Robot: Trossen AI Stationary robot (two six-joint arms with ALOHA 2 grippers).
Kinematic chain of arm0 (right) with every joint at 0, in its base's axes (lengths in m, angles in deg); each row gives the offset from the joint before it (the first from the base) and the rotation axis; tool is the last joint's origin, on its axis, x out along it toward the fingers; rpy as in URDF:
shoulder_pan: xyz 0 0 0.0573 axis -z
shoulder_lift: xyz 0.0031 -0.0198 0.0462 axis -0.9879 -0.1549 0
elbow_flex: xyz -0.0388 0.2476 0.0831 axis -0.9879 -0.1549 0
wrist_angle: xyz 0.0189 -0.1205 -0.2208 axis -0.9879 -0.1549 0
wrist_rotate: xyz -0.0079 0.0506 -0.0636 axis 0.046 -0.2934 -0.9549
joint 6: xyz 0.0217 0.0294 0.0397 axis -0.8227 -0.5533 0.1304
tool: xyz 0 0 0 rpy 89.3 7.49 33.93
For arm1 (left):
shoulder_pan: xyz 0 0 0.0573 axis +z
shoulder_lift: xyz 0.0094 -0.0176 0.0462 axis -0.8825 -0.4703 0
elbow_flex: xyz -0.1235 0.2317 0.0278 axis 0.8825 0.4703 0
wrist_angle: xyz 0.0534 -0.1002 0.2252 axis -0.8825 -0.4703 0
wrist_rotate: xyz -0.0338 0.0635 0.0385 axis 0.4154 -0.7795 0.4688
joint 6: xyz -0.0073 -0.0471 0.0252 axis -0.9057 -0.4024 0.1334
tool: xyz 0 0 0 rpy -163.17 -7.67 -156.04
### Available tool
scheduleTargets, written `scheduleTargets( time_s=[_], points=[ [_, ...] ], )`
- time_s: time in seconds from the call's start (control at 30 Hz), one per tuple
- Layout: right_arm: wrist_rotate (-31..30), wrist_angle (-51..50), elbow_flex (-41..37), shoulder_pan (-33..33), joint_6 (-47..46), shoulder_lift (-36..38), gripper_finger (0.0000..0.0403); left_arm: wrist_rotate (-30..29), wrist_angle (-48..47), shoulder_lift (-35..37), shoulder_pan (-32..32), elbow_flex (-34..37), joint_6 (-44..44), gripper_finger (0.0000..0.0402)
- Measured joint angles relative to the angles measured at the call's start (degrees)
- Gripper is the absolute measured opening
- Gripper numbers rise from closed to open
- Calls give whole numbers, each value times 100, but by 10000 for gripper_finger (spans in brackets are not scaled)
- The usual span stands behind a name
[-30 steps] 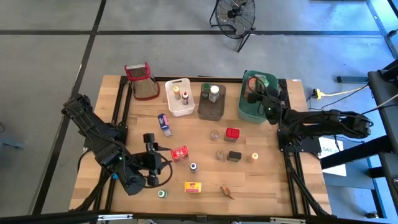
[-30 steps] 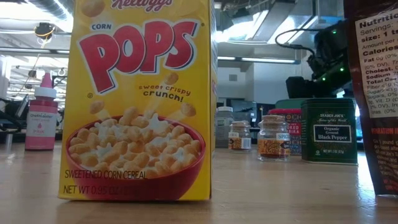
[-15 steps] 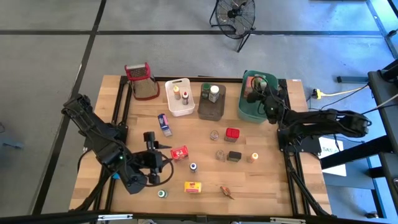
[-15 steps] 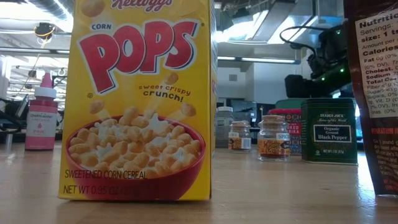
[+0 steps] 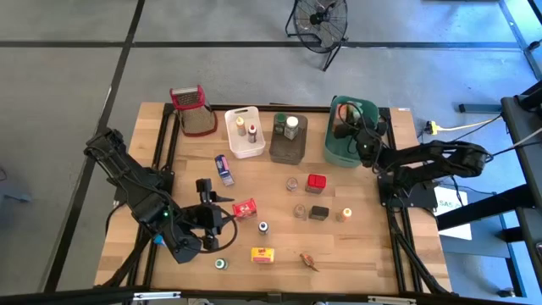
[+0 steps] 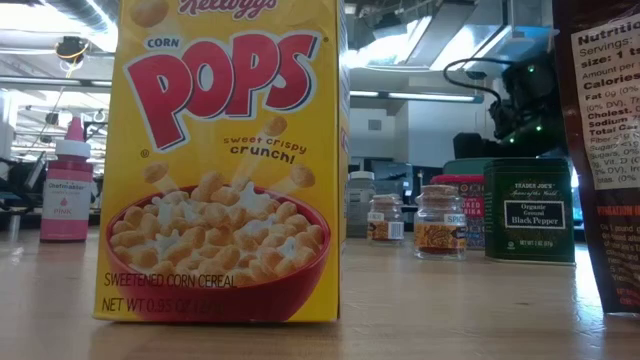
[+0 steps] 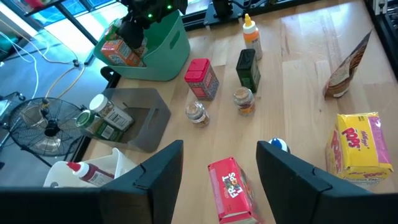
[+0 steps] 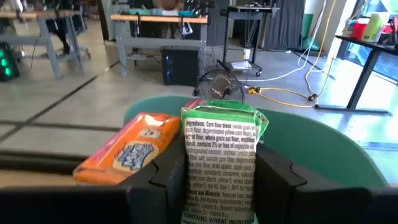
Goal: Pick & Place Kitchen Items
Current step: Put the green cereal box into the green bin
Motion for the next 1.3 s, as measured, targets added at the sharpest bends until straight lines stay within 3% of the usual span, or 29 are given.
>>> scheduleTargets(
  time_s=[0.2, 0.4, 0.67, 1.3],
  points=[
    [437, 122, 4, 232, 68, -177, 152, 0, 0, 0, 0, 0, -1, 198],
    [894, 194, 5, 428, 54, -195, 187, 0, 0, -2, 0, 0, 0, 198],
    [921, 402, 5, 429, 0, -195, 225, 0, 1, -2, 0, 0, 0, 198],
    [921, 673, 4, 320, 45, -199, 227, 0, 2, -2, -2, 0, -31, 198]
  ],
)
